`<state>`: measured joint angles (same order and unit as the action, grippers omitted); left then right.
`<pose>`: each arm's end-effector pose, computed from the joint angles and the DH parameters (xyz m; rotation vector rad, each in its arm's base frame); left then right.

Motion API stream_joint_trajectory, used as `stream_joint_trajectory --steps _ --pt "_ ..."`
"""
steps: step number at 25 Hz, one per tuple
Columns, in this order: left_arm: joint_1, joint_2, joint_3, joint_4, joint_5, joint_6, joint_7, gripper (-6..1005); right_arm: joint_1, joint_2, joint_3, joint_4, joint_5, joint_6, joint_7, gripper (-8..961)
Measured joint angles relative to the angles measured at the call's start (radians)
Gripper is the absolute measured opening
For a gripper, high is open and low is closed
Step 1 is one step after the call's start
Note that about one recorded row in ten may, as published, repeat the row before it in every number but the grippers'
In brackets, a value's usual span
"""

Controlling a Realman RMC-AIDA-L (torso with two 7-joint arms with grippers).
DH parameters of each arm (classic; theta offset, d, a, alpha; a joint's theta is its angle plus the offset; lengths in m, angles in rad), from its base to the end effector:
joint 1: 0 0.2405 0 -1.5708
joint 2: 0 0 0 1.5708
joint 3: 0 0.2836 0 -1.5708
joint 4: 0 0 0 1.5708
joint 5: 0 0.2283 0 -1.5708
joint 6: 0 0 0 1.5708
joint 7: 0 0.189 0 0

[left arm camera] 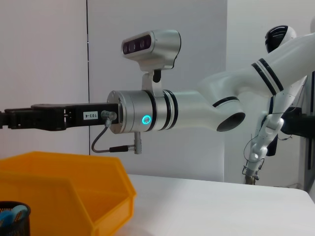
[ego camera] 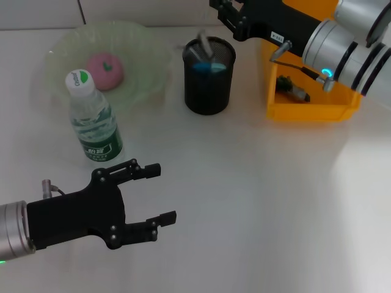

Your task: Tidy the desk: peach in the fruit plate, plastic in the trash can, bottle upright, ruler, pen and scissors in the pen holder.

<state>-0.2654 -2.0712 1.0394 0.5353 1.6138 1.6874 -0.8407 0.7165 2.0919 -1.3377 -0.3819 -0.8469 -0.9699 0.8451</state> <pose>-0.2949 0.2665 -0.0808 -2.7251 -0.1845 -0.9523 0.1814 0.4786 -0.0907 -2.2597 0.3669 0.9044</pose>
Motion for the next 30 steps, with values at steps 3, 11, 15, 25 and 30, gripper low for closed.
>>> stream_joint_trajectory --steps 3,11,15,25,30 --pt "0.0 -0.001 -0.003 0.0 0.0 0.0 0.0 802 -0.031 0.0 0.0 -0.013 -0.001 -0.054 0.001 177" --pt "0.004 -0.001 -0.009 0.0 -0.005 0.005 0.0 802 -0.379 -0.012 0.012 -0.363 -0.01 -0.366 0.202 499" --pt "0.003 0.0 -0.01 0.003 -0.01 0.01 0.0 802 -0.506 -0.026 0.078 -0.408 -0.073 -0.572 0.228 613" --pt "-0.012 0.003 -0.027 0.004 -0.014 0.004 -0.01 802 -0.616 -0.008 0.322 -0.373 -0.648 -0.809 0.176 826" --pt "-0.012 0.005 -0.027 0.004 -0.012 0.005 -0.012 802 -0.609 -0.009 0.32 -0.371 -0.7 -0.809 0.151 826"
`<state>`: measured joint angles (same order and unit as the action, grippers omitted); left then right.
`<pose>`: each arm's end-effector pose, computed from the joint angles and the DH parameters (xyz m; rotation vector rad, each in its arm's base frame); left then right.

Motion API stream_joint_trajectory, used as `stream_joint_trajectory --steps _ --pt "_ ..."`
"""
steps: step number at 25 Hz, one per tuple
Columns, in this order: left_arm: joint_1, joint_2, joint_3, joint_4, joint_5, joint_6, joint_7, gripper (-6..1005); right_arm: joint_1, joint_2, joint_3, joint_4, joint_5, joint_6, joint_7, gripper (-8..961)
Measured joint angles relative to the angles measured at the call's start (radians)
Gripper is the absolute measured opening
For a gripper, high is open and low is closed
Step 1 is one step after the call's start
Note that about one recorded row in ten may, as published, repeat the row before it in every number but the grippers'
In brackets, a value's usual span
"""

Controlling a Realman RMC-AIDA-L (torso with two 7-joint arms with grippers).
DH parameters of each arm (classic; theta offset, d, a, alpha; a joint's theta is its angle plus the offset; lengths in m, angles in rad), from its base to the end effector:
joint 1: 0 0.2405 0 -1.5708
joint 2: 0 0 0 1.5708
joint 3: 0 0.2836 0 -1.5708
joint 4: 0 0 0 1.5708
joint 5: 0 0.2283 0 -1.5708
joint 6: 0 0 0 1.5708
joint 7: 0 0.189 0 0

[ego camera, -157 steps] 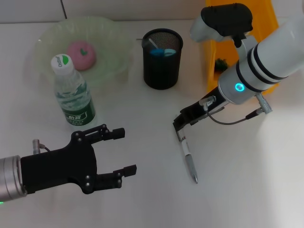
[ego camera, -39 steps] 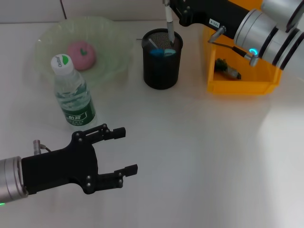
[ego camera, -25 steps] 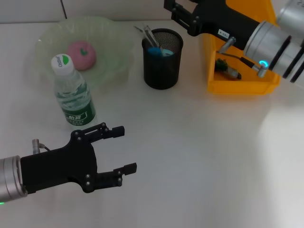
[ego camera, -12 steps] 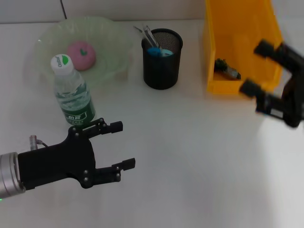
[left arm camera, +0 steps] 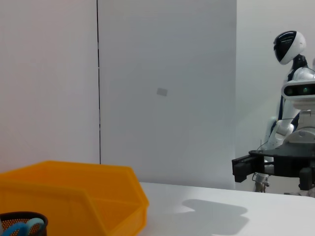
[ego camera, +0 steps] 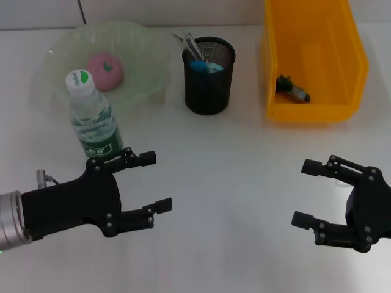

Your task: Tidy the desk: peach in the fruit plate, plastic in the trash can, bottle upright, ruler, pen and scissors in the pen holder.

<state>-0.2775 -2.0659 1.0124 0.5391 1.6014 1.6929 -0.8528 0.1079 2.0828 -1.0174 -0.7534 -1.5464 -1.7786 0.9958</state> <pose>-0.2927 0.2753 -0.0724 -2.6933 -0.1817 -0.9671 0.2975 0.2436 -0.0408 -2.6337 0.2646 1.0224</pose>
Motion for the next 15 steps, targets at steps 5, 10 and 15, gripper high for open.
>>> stream_joint_trajectory --steps 5,10,15 --pt "0.003 -0.001 0.001 -0.004 0.0 0.002 -0.001 802 0.021 0.001 -0.003 0.012 -0.005 0.015 0.0 826" --pt "0.001 -0.002 0.006 -0.004 0.002 0.003 -0.014 802 0.047 0.0 -0.003 0.029 -0.005 0.031 0.003 826" --pt "0.002 0.0 0.008 -0.004 0.006 0.004 -0.028 802 0.058 -0.001 0.0 0.027 -0.035 0.049 0.004 826"
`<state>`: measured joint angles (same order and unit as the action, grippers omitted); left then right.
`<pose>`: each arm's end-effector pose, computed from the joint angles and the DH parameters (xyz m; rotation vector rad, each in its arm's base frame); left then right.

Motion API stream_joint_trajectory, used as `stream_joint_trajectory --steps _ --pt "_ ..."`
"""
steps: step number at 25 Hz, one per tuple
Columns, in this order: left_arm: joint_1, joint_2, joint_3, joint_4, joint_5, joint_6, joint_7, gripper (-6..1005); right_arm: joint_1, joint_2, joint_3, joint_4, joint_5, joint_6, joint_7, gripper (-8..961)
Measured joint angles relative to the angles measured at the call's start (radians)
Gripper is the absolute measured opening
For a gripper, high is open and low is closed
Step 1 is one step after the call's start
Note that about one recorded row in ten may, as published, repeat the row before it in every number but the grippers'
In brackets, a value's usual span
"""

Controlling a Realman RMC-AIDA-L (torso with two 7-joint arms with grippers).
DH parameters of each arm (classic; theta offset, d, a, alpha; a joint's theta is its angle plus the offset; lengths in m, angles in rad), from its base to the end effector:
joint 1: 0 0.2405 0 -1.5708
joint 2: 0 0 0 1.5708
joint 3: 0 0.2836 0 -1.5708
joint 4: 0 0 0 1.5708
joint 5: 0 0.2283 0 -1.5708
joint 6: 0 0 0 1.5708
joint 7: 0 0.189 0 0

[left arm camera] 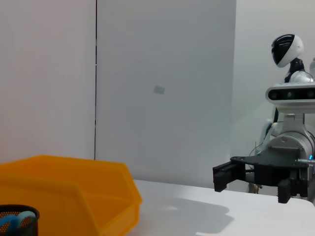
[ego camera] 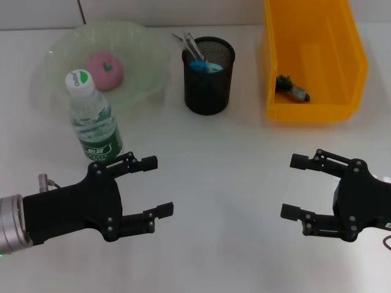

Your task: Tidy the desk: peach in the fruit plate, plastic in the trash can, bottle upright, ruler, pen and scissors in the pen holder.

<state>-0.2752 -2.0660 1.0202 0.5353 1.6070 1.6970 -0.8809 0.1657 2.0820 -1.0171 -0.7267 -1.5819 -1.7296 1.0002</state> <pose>-0.2931 0.2718 -0.0747 -2.7121 -0.2251 -0.9761 0.2947 0.2611 -0.0502 -2.6678 0.2616 0.9735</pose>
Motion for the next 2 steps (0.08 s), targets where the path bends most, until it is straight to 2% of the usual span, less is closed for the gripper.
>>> stream_joint_trajectory --steps 2 --pt "0.002 0.001 -0.002 0.0 0.0 -0.001 -0.001 802 0.005 0.001 0.001 0.0 -0.007 0.0 0.001 826"
